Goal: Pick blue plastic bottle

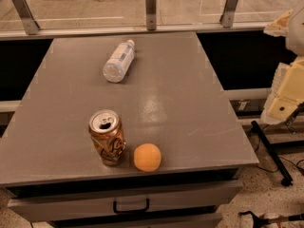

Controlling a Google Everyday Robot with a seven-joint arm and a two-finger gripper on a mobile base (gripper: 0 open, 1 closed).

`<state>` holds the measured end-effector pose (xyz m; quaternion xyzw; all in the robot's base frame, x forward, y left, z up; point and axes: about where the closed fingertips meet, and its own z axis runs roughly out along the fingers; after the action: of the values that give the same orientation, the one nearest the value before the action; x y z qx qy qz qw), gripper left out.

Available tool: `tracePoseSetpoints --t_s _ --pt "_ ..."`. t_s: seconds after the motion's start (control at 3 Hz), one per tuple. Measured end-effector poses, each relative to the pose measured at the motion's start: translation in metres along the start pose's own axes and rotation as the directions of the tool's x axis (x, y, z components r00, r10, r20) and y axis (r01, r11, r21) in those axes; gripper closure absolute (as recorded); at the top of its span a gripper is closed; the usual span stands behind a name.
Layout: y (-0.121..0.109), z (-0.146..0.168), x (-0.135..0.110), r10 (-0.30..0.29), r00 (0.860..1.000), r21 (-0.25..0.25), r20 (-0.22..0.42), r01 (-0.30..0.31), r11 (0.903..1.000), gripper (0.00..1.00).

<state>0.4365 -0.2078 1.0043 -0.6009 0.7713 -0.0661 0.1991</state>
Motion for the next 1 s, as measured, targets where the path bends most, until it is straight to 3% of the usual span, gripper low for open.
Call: tracePoseSetpoints --t_s 0.33,0.67,1.0 --pt "0.0 0.0 0.0 0.0 1.0 0.0 0.0 0.0 1.0 0.0" --pt "-0.011 0.006 -0.022 -0.011 1.0 -0.005 0.0 0.011 0.9999 0.0" --pt "-0.028 0.035 -0.075 -0.078 0.997 -0.032 0.02 0.079 0.9964 0.0"
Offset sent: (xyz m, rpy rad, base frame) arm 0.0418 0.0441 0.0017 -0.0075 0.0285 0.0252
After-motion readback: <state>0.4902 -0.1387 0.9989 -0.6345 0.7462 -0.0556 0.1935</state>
